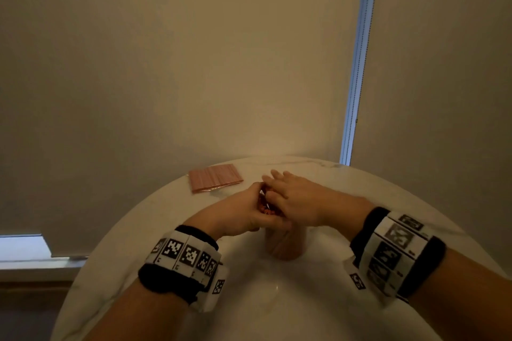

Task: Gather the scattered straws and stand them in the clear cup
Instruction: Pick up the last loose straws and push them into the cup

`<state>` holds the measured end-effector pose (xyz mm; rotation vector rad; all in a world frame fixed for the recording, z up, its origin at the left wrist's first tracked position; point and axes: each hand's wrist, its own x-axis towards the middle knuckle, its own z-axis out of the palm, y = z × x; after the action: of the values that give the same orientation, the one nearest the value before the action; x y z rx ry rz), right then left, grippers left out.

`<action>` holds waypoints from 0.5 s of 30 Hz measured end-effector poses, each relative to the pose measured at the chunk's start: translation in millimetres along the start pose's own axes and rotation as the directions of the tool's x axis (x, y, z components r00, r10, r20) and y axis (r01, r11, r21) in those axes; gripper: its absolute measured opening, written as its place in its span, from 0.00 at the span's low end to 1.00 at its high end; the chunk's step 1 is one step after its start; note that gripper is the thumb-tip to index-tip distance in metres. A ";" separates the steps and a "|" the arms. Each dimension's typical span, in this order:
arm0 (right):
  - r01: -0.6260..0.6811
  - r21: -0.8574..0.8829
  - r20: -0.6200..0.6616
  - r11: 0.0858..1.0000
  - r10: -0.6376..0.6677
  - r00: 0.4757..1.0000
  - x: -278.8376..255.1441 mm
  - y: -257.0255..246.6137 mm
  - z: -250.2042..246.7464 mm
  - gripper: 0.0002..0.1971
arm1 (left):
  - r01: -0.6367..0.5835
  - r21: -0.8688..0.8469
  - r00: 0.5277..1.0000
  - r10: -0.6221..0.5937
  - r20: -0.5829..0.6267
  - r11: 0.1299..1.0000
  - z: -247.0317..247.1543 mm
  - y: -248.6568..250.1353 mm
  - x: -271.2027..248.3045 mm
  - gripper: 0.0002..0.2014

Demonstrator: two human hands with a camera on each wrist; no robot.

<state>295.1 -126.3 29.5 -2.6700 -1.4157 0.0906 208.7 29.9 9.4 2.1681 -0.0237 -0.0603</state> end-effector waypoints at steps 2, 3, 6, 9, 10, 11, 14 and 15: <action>-0.018 -0.037 0.080 0.999 0.021 0.997 -3.3 -5.6 4.1 0.30 | 0.028 0.039 0.994 -0.032 0.100 0.999 -11.0 -1.4 -2.5 0.53; -0.020 0.028 0.066 0.999 0.018 0.998 -5.2 -6.8 0.3 0.29 | 0.077 0.059 0.985 -0.085 0.148 0.995 -20.2 -1.8 -3.5 0.54; -0.012 0.346 -0.117 0.938 0.056 0.992 -7.0 -0.7 -20.9 0.26 | 0.216 0.158 0.965 -0.235 0.113 0.964 -52.8 1.0 -1.8 0.54; -0.069 0.307 -0.235 0.949 0.146 0.961 1.1 21.1 -38.5 0.20 | 0.235 0.288 0.971 -0.236 -0.031 0.928 -78.4 -2.7 20.0 0.39; -0.123 0.272 -0.216 0.955 0.185 0.959 6.5 30.8 -41.2 0.18 | 0.233 0.323 0.972 -0.227 -0.056 0.917 -84.1 -6.2 30.8 0.34; -0.178 0.246 -0.179 0.953 0.225 0.958 12.9 41.2 -42.4 0.16 | 0.233 0.364 0.972 -0.223 -0.069 0.902 -88.0 -10.2 42.1 0.29; -0.295 0.171 -0.003 0.940 0.300 0.954 34.5 71.3 -34.8 0.17 | 0.235 0.518 0.971 -0.226 -0.081 0.823 -92.2 -26.0 78.5 0.20; -0.315 0.121 0.059 0.941 0.310 0.949 42.0 79.0 -29.0 0.18 | 0.228 0.567 0.972 -0.223 -0.080 0.791 -91.2 -30.6 90.5 0.19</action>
<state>386.6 -137.6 47.9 -2.7713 -0.9444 0.2545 303.7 118.8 32.2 2.7725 0.2574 -0.2041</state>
